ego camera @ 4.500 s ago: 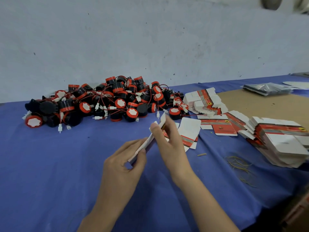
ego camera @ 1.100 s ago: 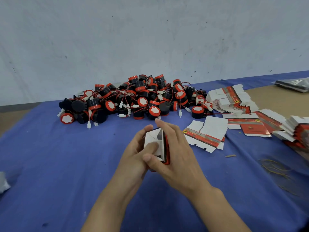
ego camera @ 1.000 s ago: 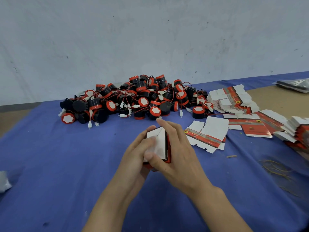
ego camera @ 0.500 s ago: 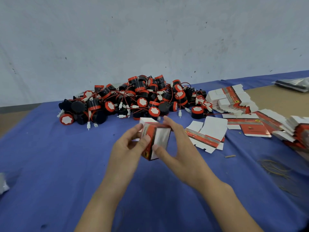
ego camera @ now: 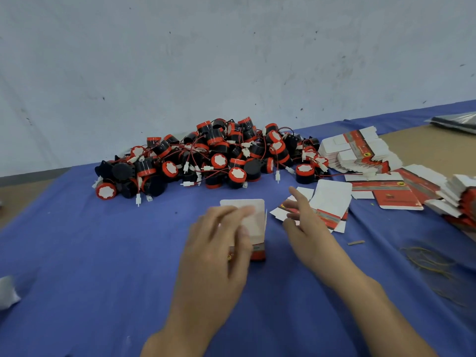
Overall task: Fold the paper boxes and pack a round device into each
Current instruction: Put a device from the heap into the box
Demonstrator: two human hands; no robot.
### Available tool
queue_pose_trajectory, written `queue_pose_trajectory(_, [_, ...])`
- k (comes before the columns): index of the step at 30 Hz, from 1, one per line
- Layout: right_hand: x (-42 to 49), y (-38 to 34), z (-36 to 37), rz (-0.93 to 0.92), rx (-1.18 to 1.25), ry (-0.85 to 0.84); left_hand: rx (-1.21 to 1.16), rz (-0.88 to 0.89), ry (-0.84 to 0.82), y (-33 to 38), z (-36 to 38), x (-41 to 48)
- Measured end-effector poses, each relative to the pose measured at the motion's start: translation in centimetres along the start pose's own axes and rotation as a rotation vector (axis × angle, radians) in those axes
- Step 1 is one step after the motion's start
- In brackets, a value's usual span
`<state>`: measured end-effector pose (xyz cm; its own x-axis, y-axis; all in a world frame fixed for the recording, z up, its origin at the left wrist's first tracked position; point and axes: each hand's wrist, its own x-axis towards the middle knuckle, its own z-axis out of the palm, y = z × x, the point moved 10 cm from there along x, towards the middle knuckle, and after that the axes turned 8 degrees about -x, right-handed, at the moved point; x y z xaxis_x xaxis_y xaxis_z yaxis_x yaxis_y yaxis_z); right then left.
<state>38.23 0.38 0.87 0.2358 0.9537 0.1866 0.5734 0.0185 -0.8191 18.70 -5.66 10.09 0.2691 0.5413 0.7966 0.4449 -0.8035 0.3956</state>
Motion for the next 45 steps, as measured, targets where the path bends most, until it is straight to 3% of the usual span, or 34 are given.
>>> queue_pose_trajectory(4, [1.0, 0.4, -1.4, 0.007, 0.022, 0.046, -0.224, -0.342, 0.27, -6.4, -2.6, 3.0])
queue_pose_trajectory(6, [1.3, 0.8, -1.8, 0.009, -0.002, 0.049, -0.27, -0.52, 0.285, -10.9, -1.3, 4.5])
queue_pose_trajectory(8, [1.5, 1.3, -2.1, 0.018, -0.014, 0.042, -0.186, -0.604, 0.176, -14.5, 0.9, 6.0])
queue_pose_trajectory(13, [2.5, 2.5, -3.5, 0.034, -0.027, 0.075, 0.029, -0.576, -0.229, -20.2, 7.6, 10.5])
queue_pose_trajectory(18, [4.0, 3.2, -4.1, 0.046, -0.025, 0.108, 0.599, -0.288, -0.776, -22.2, 14.2, 13.5])
queue_pose_trajectory(22, [4.7, 4.0, -4.1, 0.065, 0.013, 0.115, 0.642, -0.264, -0.915, -23.6, 17.6, 13.4])
queue_pose_trajectory(28, [5.2, 4.0, -4.5, 0.058, 0.042, 0.154, 0.539, -0.167, -0.691, -22.3, 17.3, 14.8])
queue_pose_trajectory(34, [4.4, 2.4, -3.8, 0.007, 0.046, 0.141, 0.147, -0.157, -0.353, -14.9, 9.6, 18.5])
queue_pose_trajectory(37, [3.8, 0.6, -3.4, -0.022, 0.133, 0.127, 0.088, -0.136, -0.24, -10.3, 5.1, 17.5])
queue_pose_trajectory(41, [1.8, -4.8, -3.2, -0.178, 0.378, 0.104, 0.028, -0.07, -0.221, -4.2, 1.6, 12.1])
queue_pose_trajectory(45, [-0.6, -9.4, -2.4, -0.342, 0.474, 0.012, 0.185, 0.182, -0.288, 1.6, 1.8, 6.2])
